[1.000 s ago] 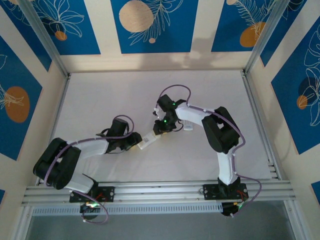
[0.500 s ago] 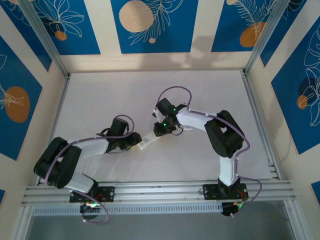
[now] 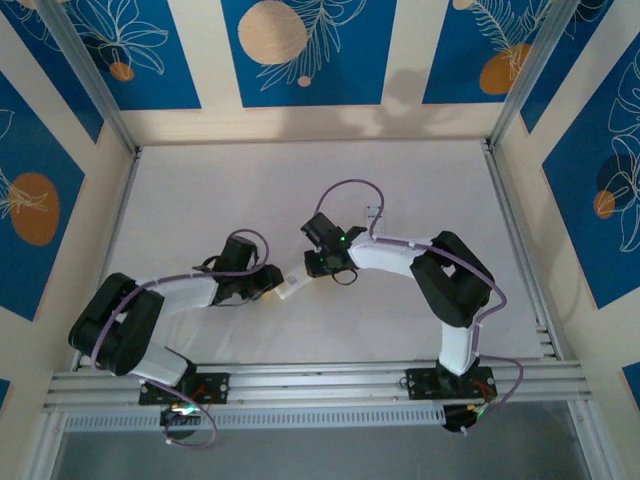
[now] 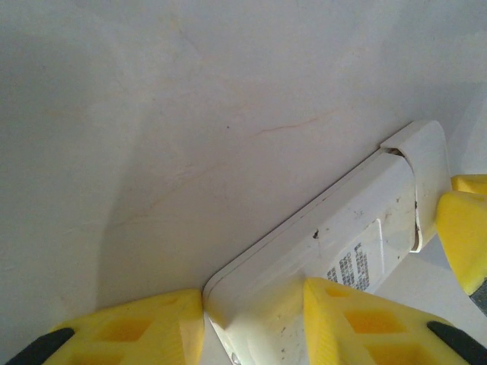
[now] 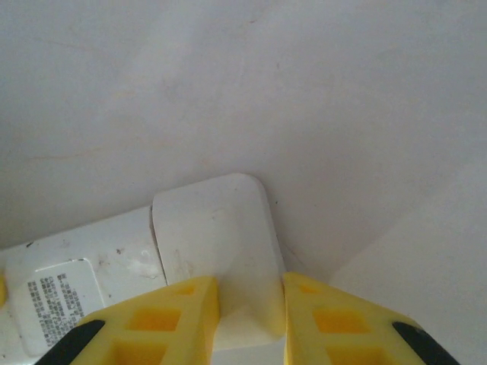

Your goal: Load the batteries into the remote control

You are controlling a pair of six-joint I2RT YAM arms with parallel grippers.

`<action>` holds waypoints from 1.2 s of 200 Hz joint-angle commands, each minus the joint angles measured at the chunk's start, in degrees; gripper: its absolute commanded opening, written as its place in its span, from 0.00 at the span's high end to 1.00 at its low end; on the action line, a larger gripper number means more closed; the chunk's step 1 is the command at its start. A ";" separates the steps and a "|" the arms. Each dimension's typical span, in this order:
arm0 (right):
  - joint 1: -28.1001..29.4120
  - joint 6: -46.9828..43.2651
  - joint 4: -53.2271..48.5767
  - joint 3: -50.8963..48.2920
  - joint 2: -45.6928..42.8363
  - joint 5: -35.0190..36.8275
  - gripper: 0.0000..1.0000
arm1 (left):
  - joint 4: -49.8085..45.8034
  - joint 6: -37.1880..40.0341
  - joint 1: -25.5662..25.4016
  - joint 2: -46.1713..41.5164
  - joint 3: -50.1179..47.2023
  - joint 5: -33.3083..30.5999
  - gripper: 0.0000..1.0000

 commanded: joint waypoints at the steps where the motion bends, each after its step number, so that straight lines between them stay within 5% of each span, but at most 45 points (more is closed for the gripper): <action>1: 6.28 5.49 -13.33 -10.70 13.17 -9.61 0.75 | 9.42 1.67 -2.62 10.27 -1.08 4.10 0.61; 60: 10.89 12.37 -11.79 -16.64 13.71 -18.43 0.77 | 9.19 2.54 -3.41 9.85 -0.77 5.13 0.61; 104: 15.68 19.30 -18.44 -15.73 18.38 -10.95 0.80 | 9.45 2.17 -6.25 12.07 0.02 4.29 0.60; 133: 16.16 16.75 -18.72 -16.15 15.32 -12.49 0.79 | 10.15 1.51 -7.50 13.16 0.56 3.68 0.60; 192: 4.40 9.80 -17.47 -7.39 6.31 -23.98 0.75 | 11.46 3.39 -8.07 15.83 2.78 -3.60 0.60; 240: 1.53 13.06 -21.86 -7.72 -2.96 -19.10 0.69 | 10.70 6.19 -6.94 19.82 8.78 -8.17 0.62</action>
